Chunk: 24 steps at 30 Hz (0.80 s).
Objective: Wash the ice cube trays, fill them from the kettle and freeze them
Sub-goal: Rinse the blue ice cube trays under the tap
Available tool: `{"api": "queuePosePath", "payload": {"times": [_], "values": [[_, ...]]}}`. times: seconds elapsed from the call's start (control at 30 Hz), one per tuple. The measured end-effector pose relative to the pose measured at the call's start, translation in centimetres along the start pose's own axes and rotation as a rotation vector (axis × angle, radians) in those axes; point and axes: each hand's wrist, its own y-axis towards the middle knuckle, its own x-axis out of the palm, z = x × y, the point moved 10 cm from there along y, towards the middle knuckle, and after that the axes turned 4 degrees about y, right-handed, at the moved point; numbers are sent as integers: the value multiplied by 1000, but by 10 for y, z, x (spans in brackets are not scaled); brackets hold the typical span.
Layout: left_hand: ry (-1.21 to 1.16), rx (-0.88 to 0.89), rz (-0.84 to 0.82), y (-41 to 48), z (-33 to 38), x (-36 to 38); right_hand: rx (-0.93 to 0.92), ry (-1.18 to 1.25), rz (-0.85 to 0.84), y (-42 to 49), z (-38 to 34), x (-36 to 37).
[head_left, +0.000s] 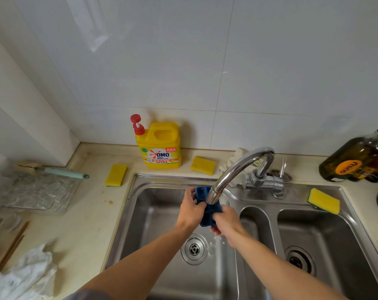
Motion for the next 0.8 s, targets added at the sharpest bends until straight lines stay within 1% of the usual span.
{"api": "queuePosePath", "payload": {"times": [0.1, 0.2, 0.27, 0.33, 0.4, 0.5, 0.57, 0.67, 0.8], "values": [[-136, -136, -19, -1, -16, 2, -39, -14, 75, 2, -7, -10], [-208, -312, -84, -6, -33, 10, -74, -162, 79, 1, -15, -11], [-204, -348, -99, -6, -36, 13, -112, -271, 76, 0, -21, -9], [-162, -309, -79, -3, -34, 12, -133, -328, 59, -2, -23, -6], [-57, -216, -51, 0, -25, 8, -148, -361, 30, -4, -23, -2], [268, -65, 37, 5, -10, -3, -158, -346, -18, -6, -22, 3], [396, -18, 70, 6, -3, -10, -108, -241, -63, -5, -17, 5], [446, 13, 39, 4, 1, -10, -13, -21, -70, -1, -8, 2], [427, 88, -55, -4, 11, -1, 19, 98, -23, 3, -6, 0]]}}
